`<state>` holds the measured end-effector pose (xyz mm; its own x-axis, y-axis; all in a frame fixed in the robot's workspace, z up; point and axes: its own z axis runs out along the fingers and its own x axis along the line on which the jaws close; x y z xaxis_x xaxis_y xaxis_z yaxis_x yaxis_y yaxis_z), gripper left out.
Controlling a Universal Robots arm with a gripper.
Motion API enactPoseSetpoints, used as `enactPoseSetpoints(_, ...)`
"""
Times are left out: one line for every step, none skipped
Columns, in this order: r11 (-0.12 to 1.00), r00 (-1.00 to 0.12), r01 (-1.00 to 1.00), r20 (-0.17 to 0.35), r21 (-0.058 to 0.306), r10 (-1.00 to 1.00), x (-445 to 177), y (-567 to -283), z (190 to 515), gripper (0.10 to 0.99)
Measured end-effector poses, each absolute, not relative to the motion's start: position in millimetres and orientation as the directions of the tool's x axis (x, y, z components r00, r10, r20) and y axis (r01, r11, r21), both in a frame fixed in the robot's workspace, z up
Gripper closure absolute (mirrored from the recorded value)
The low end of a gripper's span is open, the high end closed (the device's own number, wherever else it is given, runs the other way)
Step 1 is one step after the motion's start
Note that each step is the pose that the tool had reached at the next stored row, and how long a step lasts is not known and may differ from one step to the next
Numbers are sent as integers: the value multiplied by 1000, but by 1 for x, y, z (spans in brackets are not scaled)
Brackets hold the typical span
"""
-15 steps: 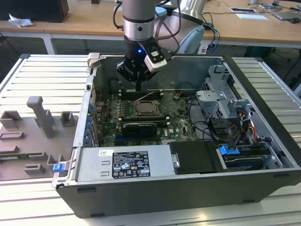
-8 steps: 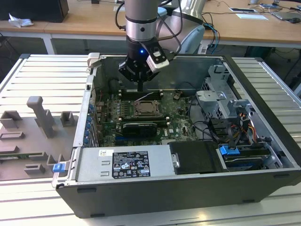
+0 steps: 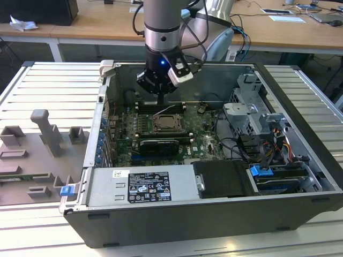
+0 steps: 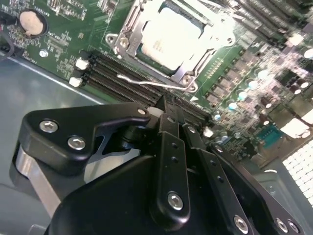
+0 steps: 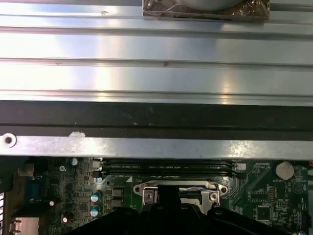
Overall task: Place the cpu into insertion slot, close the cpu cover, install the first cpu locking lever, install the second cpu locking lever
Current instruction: 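Install the first cpu locking lever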
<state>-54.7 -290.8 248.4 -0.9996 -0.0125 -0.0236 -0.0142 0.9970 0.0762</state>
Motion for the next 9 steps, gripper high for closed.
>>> enactPoseSetpoints(997, -1000, -14, -24, 77, -12, -54, -291, 247, 980)
enactPoseSetpoints(997, -1000, -14, -24, 77, -12, -51, -291, 243, 980)
enactPoseSetpoints(997, -1000, -14, -24, 77, -12, -49, -291, 241, 980)
enactPoseSetpoints(997, -1000, -14, -24, 77, -12, -48, -291, 240, 980)
enactPoseSetpoints(997, -1000, -14, -24, 77, -12, -47, -291, 238, 980)
enactPoseSetpoints(997, -1000, -14, -24, 77, -12, -45, -291, 237, 980)
enactPoseSetpoints(997, -1000, -15, -24, 78, -13, -44, -291, 236, 980)
enactPoseSetpoints(997, -1000, -16, -24, 80, -14, -43, -291, 236, 980)
enactPoseSetpoints(997, -1000, -17, -24, 82, -15, -43, -290, 235, 980)
